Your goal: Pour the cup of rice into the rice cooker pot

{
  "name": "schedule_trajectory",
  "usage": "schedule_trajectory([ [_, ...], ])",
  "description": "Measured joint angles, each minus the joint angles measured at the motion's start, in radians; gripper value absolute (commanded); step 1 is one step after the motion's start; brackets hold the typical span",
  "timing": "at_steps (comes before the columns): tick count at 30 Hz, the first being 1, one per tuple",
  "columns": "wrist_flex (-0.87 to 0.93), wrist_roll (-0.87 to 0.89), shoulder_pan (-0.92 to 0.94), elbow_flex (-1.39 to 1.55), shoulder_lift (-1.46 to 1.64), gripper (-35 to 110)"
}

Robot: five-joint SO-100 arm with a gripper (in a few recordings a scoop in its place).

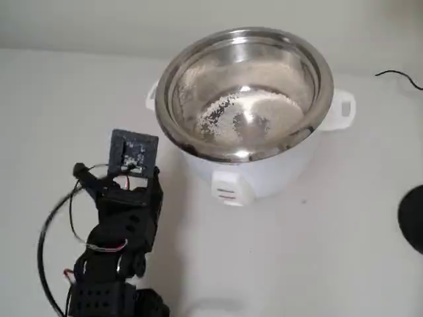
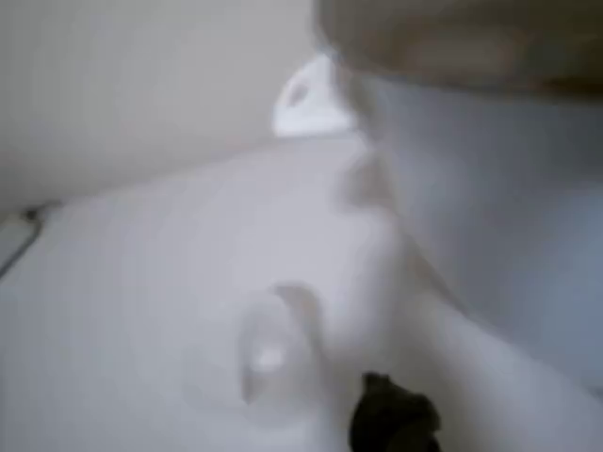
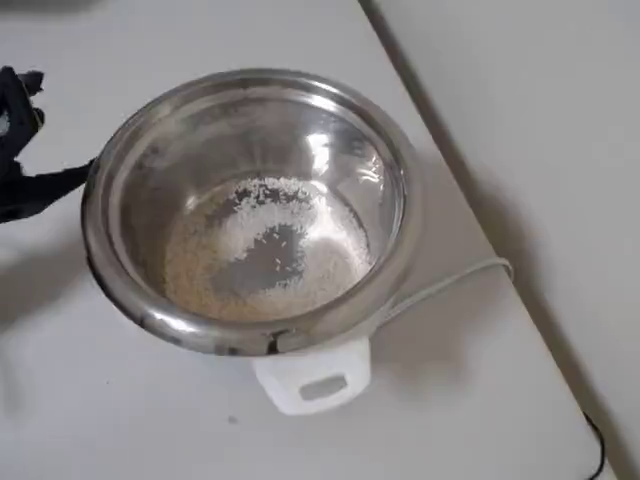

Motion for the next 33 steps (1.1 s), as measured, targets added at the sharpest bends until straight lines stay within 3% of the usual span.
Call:
schedule_trajectory([
  [15, 0.364, 0.701, 0.311, -0.196, 0.067, 0],
  [25, 0.621, 0.877, 0.443, -0.198, 0.078, 0],
  [33, 0.690, 0.948, 0.483, -0.051, 0.083, 0],
])
